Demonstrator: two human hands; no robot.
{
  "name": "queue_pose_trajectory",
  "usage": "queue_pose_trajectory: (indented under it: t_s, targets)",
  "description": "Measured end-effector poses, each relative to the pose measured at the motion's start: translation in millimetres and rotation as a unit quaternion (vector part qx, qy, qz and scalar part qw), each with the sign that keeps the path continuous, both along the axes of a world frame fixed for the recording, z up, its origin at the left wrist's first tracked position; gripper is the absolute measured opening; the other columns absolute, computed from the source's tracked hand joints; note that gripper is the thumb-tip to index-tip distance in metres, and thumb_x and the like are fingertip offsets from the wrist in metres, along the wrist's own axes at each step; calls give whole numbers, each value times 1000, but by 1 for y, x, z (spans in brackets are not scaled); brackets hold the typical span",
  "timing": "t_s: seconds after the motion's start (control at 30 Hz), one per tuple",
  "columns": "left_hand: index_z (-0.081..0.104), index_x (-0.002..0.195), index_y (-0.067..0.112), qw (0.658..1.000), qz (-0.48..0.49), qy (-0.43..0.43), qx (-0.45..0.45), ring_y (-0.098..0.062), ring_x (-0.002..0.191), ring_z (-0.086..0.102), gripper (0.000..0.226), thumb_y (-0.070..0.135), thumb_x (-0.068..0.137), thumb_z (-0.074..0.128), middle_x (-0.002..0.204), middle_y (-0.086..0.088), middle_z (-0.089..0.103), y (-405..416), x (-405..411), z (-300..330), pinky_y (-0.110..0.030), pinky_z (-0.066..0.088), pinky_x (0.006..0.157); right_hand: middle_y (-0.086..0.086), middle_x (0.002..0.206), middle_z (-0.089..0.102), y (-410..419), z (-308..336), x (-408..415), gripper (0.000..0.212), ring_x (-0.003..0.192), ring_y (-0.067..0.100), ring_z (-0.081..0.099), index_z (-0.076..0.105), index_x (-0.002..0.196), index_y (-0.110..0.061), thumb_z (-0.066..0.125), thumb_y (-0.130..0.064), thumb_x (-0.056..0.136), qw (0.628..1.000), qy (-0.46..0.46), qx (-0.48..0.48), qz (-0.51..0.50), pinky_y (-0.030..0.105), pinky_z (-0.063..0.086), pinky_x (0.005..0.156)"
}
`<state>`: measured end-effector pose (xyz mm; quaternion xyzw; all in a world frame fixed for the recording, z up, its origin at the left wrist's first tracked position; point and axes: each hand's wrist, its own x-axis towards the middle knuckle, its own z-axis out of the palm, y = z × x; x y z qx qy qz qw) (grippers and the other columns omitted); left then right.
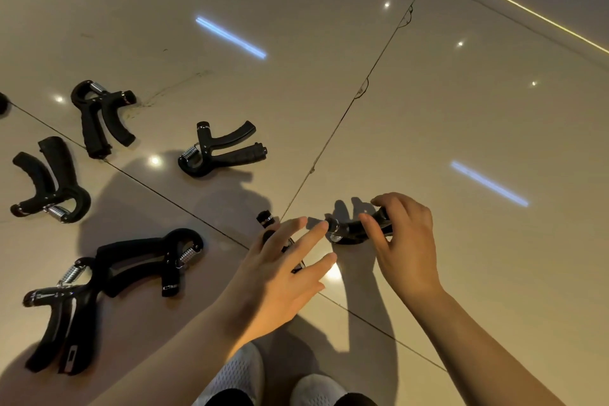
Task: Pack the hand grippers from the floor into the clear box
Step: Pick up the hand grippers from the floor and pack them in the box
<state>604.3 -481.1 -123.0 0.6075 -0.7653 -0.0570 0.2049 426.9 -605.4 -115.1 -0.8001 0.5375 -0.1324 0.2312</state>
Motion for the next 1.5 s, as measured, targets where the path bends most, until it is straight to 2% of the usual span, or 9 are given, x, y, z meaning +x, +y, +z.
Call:
queue_pose_trajectory:
  t_s: [0.1,0.17,0.27,0.43,0.6,0.67,0.9,1.13,1.5]
  targets:
    - [61,115,21,999,0,32,11,-27,119,44,35,24,82,68,138,-6,38,-5,-2,3,-44,51,81,6,128,48,7,8,-1,20,108,24,47,64,102,-15,66,-27,86,1000,-26,-1,6,29,43,83]
    - [62,117,20,998,11,63,14,-26,117,46,41,22,78,73,137,-5,38,-6,-3,8,-44,52,78,5,136,38,16,16,-6,28,107,23,50,62,107,-16,72,-18,81,999,-45,-9,-9,26,44,83]
    - [57,120,18,999,17,48,0,-25,111,47,43,31,80,65,133,-9,39,-4,-10,21,-38,55,78,4,138,35,29,30,-18,39,107,25,53,58,113,-16,74,-13,78,997,-65,-27,-39,13,39,80]
    - [45,125,20,996,3,81,-38,-22,109,47,44,42,88,50,131,-8,39,11,-25,36,-21,44,82,2,137,37,54,59,-36,32,107,26,53,60,108,-18,73,-14,78,992,-85,-70,-67,3,36,77]
    - [66,113,12,993,25,97,-61,-25,99,59,38,36,87,52,115,-12,62,17,-39,68,-22,46,79,7,135,42,81,98,-55,33,117,25,46,62,108,-15,74,-16,78,990,-38,-129,-32,5,29,85]
    - [63,113,15,992,3,116,-51,-22,106,52,33,35,90,51,114,-9,62,17,-42,86,-33,50,83,8,134,43,90,120,-63,33,118,25,46,61,109,-15,70,-22,78,987,-26,-155,-17,9,27,88]
    - [65,103,17,978,-165,68,-113,-22,106,50,31,38,91,46,118,-5,57,11,-79,223,-38,51,73,6,126,48,148,226,-116,22,113,20,47,64,97,-15,64,-28,79,964,-71,-237,-92,12,35,83]
    - [65,99,19,924,-330,-1,-194,-22,102,52,33,40,91,41,112,-4,58,69,-161,344,-35,52,72,5,114,56,262,317,-202,23,102,20,52,65,96,-13,62,-32,82,925,-35,-329,-185,21,43,77]
    - [63,100,19,879,-416,78,-221,-21,104,49,37,45,88,40,110,-2,57,199,-281,406,-28,41,78,4,106,55,432,368,-272,21,98,19,49,63,95,-12,70,-25,81,863,24,-380,-331,25,44,77]
